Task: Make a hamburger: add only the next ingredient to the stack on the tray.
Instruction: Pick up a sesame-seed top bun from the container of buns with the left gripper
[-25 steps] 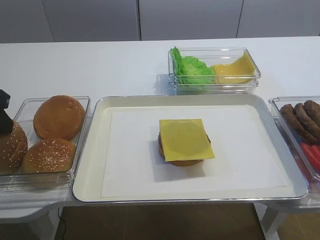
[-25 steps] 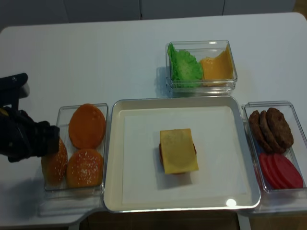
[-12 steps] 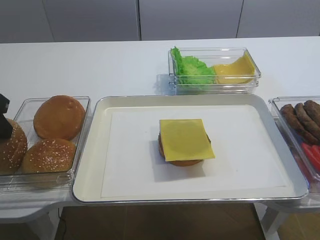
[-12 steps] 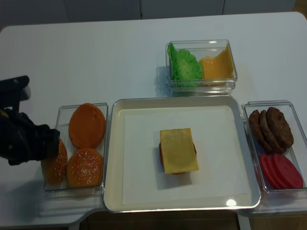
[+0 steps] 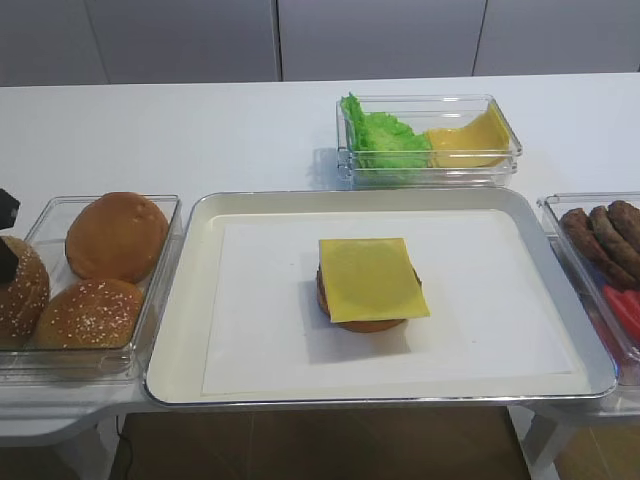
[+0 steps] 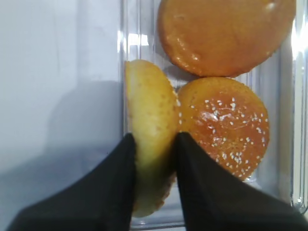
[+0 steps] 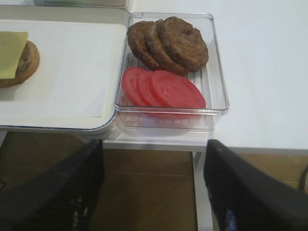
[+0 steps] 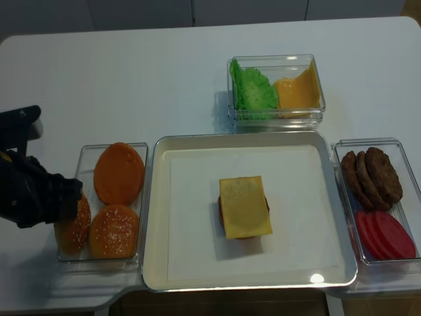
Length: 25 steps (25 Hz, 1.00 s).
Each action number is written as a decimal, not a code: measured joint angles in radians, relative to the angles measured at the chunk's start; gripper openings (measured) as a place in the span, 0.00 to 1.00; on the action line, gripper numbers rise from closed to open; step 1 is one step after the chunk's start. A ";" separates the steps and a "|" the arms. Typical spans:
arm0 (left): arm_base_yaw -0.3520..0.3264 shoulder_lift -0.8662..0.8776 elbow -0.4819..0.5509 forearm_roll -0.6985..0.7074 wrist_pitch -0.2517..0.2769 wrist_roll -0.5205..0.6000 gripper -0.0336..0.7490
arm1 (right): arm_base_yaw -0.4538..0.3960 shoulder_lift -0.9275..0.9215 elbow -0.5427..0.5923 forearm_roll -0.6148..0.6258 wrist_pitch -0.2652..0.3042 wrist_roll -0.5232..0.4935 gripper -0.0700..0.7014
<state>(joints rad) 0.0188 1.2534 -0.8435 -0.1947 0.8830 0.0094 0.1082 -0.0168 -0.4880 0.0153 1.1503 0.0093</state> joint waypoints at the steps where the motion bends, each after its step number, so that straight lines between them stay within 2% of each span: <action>1: 0.000 0.000 0.000 0.000 0.002 0.000 0.28 | 0.000 0.000 0.000 0.000 0.000 0.000 0.73; 8: 0.000 0.000 0.000 -0.014 0.002 0.008 0.27 | 0.000 0.000 0.000 0.000 0.000 -0.009 0.73; 15: 0.000 0.000 0.000 -0.099 0.002 0.087 0.25 | 0.000 0.000 0.000 0.000 0.000 -0.009 0.73; 25: 0.000 -0.064 -0.008 -0.101 -0.013 0.110 0.24 | 0.000 0.000 0.000 0.000 0.000 -0.009 0.73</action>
<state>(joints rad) 0.0188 1.1892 -0.8513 -0.2956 0.8701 0.1191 0.1082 -0.0168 -0.4880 0.0153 1.1503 0.0000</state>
